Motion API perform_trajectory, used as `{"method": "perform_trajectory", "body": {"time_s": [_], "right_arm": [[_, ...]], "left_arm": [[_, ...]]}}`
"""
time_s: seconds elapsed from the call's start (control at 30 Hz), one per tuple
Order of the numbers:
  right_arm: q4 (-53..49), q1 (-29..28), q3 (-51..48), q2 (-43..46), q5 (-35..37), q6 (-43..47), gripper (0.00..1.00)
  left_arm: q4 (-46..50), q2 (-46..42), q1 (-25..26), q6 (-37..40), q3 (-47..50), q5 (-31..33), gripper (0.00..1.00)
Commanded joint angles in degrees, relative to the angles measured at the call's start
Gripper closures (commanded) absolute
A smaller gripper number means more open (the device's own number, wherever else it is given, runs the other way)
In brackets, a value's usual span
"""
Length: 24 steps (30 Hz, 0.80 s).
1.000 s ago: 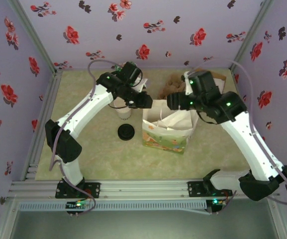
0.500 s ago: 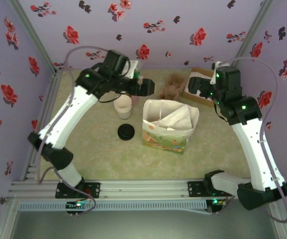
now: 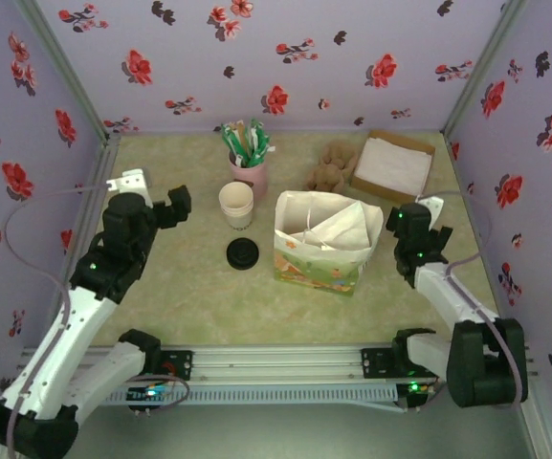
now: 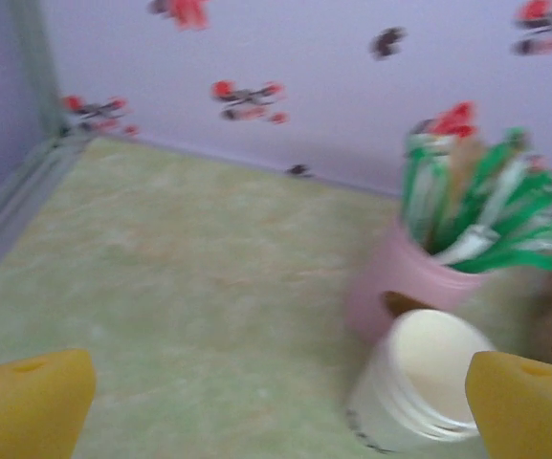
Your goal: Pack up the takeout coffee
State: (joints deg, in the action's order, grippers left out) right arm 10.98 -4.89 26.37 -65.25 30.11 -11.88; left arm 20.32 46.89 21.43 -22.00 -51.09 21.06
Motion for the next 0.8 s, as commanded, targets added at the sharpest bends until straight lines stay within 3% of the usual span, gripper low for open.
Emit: {"method": "perform_trajectory", "body": {"time_s": [0.0,0.2,0.3,0.37,0.47,0.53,0.67,0.77], "right_arm": [[20.8,-0.2,-3.4,-2.3,0.9,4.9,0.01],[29.5,0.8,-3.6,-14.4,-3.5,5.1,0.01],[44.8,0.6,-6.6,-21.8,-4.5,7.3,0.01],[31.7,1.3,-1.8,-20.8,-10.4,6.5,0.01],[43.4,3.2,-5.5,-25.0,-13.7,5.9,0.01],[42.1,2.7,-5.6,-23.8,-9.4,5.0,0.01],[43.5,2.6,-5.9,-24.3,-9.0,5.4,0.01],[42.1,2.4,-5.6,-23.9,-8.9,5.3,0.01]], "left_arm": [[-3.3,-0.3,-4.7,0.7,3.4,5.3,0.00],[-12.7,0.5,-7.4,5.0,12.2,11.9,0.00],[-20.5,3.9,-9.1,9.5,14.9,12.3,0.00],[-24.7,7.5,-11.3,11.0,16.0,11.8,0.00],[-38.1,15.1,-14.0,14.1,20.6,11.3,0.00],[-48.0,21.1,-16.4,16.0,24.0,6.5,0.00],[-66.6,34.8,-19.2,15.4,29.1,4.8,0.00],[-65.7,39.1,-19.2,18.2,26.2,-1.4,0.00]]}}
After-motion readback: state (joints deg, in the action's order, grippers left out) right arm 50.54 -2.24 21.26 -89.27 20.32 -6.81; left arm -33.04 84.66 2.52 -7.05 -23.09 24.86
